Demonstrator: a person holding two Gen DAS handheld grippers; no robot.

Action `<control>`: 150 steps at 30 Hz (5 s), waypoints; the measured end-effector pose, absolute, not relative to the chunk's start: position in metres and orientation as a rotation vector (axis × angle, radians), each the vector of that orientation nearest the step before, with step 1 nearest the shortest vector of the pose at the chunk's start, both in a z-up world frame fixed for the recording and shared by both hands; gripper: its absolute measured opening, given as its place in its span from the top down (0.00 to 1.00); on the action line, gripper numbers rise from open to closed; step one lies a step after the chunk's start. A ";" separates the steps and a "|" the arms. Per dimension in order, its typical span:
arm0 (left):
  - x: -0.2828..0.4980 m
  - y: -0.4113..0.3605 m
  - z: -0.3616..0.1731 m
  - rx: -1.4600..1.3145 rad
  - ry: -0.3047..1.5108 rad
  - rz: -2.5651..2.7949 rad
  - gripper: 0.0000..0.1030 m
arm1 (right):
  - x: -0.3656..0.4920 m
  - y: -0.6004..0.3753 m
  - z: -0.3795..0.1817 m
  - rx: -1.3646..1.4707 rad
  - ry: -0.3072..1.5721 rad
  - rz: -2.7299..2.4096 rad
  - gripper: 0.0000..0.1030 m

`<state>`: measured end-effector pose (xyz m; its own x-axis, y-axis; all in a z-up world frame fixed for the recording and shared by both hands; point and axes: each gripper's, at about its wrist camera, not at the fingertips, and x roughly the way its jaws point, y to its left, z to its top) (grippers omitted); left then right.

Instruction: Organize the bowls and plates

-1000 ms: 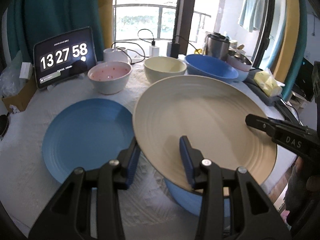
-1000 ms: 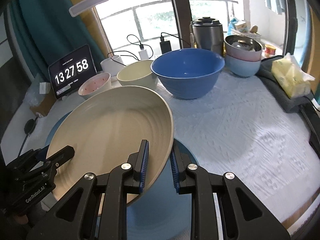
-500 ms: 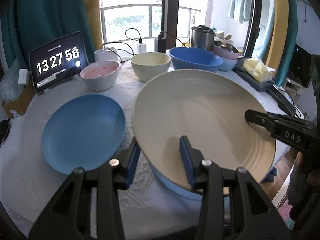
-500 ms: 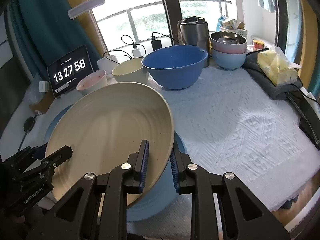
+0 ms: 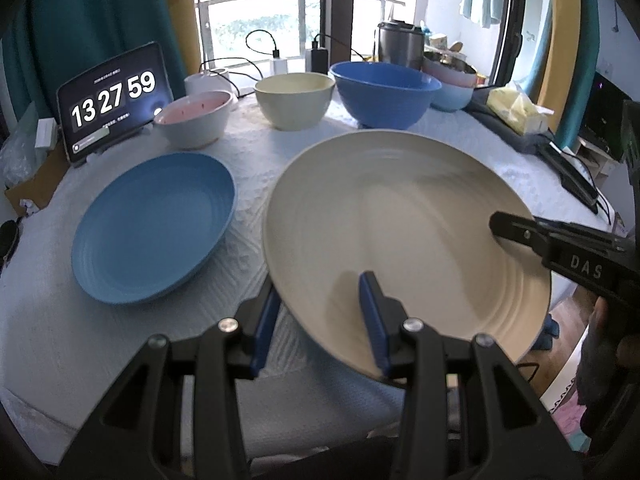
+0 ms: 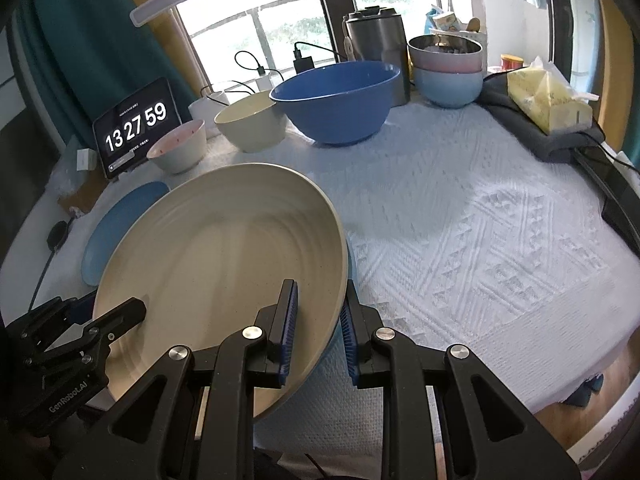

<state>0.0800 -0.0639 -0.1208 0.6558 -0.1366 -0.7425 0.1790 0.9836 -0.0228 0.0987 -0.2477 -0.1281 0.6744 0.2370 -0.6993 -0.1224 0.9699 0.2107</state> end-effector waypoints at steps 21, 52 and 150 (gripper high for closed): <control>0.096 -0.059 -0.138 0.075 0.898 -0.093 0.58 | 0.114 -0.257 -0.144 0.184 0.818 0.206 0.78; 0.106 -0.006 -0.112 -0.040 0.767 -0.098 0.57 | 0.128 -0.219 -0.100 0.114 0.757 0.175 0.76; 0.166 0.156 -0.155 -0.162 0.872 0.036 0.57 | 0.231 -0.019 -0.131 -0.072 0.983 0.383 0.76</control>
<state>0.1661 0.1559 -0.1549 0.6438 -0.0346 -0.7644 -0.0976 0.9871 -0.1269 0.2314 -0.0191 -0.1307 0.4932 0.2837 -0.8224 -0.3479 0.9308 0.1124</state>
